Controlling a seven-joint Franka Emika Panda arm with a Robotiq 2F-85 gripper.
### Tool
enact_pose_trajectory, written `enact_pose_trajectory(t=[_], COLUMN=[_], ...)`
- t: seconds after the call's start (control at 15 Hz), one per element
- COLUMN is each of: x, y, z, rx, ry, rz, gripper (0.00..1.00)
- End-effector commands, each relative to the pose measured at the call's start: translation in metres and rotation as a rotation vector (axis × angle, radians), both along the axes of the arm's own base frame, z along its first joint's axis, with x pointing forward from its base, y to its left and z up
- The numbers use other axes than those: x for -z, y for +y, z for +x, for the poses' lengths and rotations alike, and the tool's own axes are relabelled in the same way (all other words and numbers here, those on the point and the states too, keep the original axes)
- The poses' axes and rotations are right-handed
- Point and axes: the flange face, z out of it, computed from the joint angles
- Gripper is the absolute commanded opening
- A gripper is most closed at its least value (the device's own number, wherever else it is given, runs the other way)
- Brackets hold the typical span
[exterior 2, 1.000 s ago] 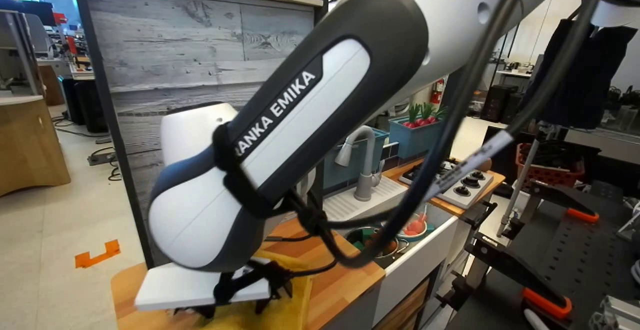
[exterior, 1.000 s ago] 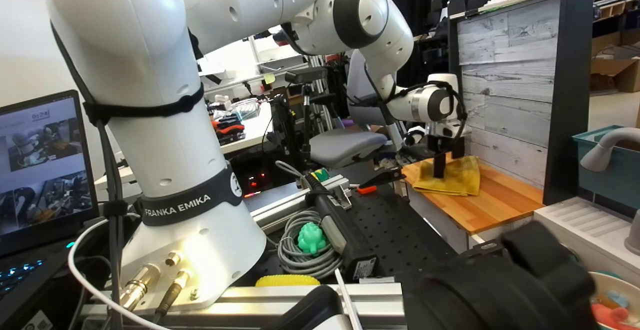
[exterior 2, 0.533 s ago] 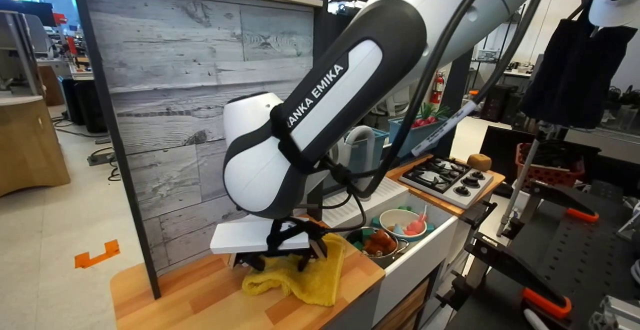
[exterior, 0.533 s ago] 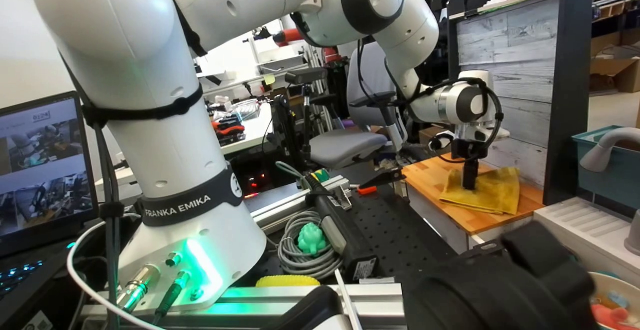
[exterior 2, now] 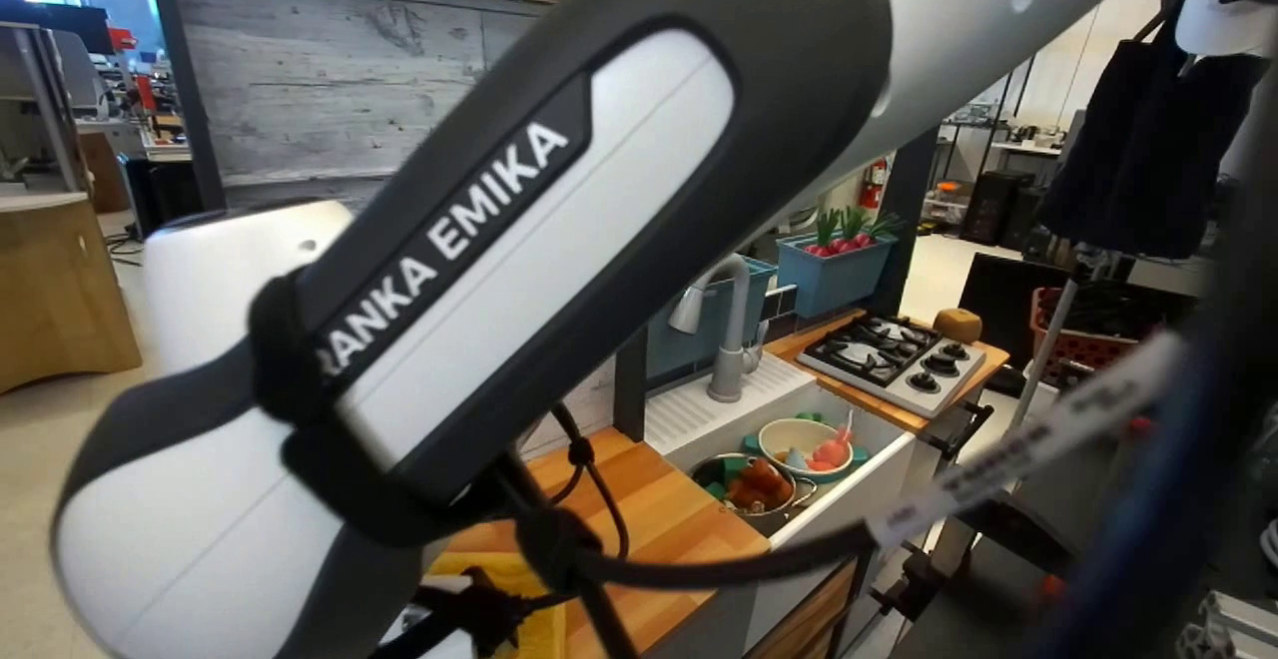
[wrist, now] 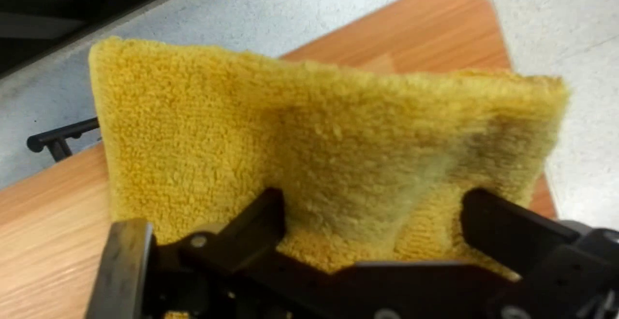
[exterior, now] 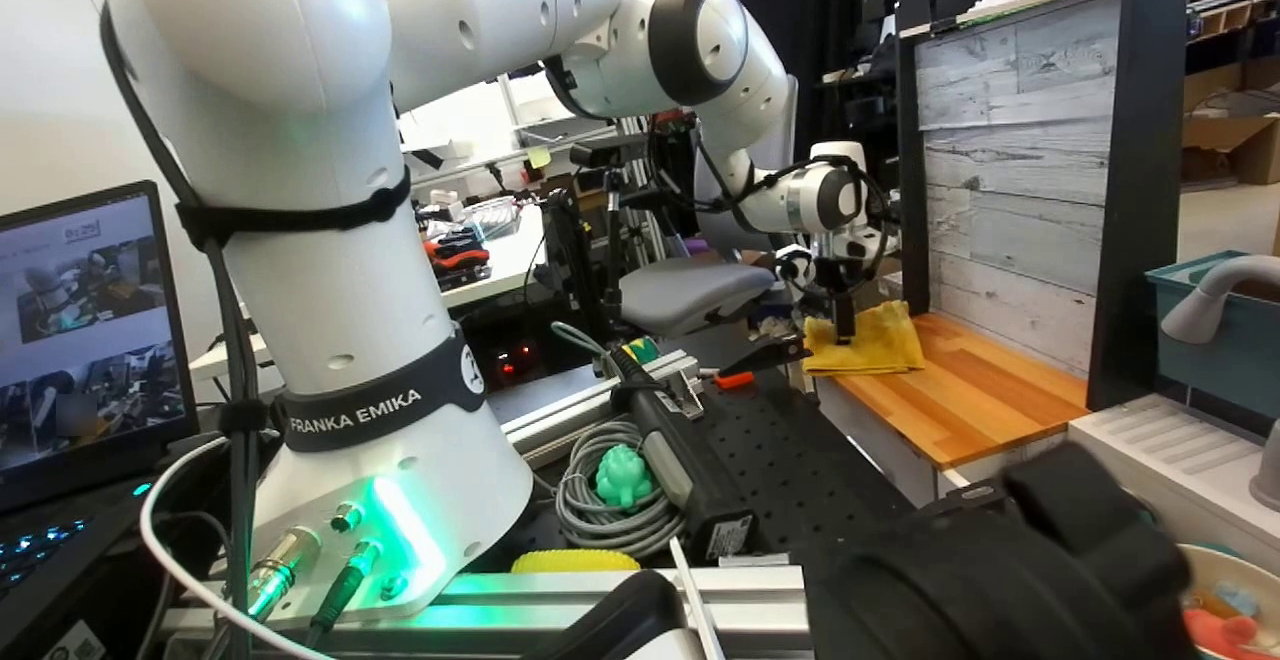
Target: Put the things on the counter inside the pot in the sink, wipe the counter with the towel, and then remove the things from the dish in the sink and put them on the stove
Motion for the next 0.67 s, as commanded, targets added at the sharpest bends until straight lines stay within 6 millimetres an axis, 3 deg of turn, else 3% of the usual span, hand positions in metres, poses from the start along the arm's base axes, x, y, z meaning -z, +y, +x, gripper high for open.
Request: enact_pose_trajectory(t=[0.0, 0.13, 0.47, 0.53, 0.6], x=[0.02, 0.037, 0.036, 0.041, 0.042], y=[-0.026, -0.08, -0.186, -0.205, -0.208], z=[0.007, 0.014, 0.05, 0.054, 0.058], rx=[0.024, 0.131, 0.383, 0.418, 0.418], ry=[0.052, 0.085, 0.1, 0.12, 0.126], rz=[-0.039, -0.129, -0.162, -0.163, -0.158], gripper=[1.0, 1.0, 1.0, 1.0, 1.0])
